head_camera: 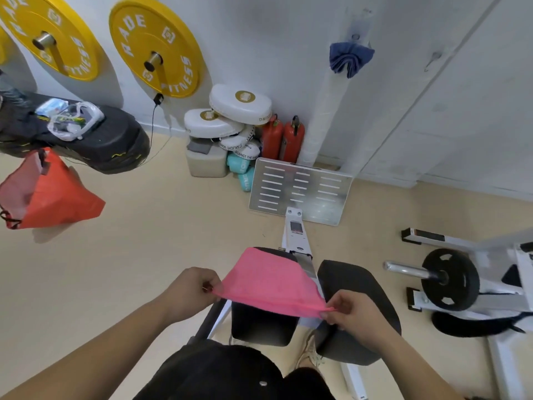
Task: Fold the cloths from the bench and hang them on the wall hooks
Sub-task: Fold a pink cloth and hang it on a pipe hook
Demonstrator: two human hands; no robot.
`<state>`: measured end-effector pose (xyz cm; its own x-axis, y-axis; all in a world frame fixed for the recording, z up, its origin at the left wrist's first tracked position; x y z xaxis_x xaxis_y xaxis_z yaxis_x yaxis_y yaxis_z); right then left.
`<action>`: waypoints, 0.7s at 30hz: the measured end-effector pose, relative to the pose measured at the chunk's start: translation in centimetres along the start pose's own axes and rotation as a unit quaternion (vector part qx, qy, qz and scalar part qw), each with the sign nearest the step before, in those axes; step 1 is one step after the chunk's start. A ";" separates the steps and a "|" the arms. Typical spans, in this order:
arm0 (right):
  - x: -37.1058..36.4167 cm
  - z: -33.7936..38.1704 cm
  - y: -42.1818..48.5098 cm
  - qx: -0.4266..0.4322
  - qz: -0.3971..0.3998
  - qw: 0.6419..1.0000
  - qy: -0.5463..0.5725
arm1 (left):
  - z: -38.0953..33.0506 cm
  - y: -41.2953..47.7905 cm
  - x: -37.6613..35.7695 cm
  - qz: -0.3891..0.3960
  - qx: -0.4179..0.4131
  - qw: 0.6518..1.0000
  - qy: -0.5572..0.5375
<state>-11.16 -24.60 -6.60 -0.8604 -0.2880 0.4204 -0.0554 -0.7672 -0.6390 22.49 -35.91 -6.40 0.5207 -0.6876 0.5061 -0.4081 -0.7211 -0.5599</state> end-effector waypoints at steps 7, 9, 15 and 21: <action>-3.8 -2.8 -2.6 -0.040 0.039 0.998 0.036 | 1.3 -2.2 -1.5 0.092 -0.009 0.994 -0.057; -5.3 -3.8 -3.0 -0.043 0.065 0.997 0.019 | 1.8 -2.5 -2.5 0.145 0.013 0.988 -0.051; -5.4 -5.8 0.1 -0.132 0.062 0.972 0.186 | 2.4 0.7 -2.3 0.112 0.087 0.985 -0.101; -3.4 -4.3 4.8 -0.110 -0.028 0.980 0.164 | 4.1 5.1 -2.6 -0.022 0.181 0.948 -0.259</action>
<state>-10.64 -24.84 -13.86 -0.9676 -0.0218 0.2516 -0.1834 -0.6243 -0.7594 22.14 -37.46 -13.22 0.8681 -0.4559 0.1963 -0.1416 -0.6066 -0.7823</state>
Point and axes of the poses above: each hand's wrist, its own y-axis towards the middle knuckle, its own x-axis out of the back of the hand, z = x × y, the point moved 10 cm from there along y, towards the middle knuckle, and after that the axes turned 3 degrees about z, right-handed, at the moved point
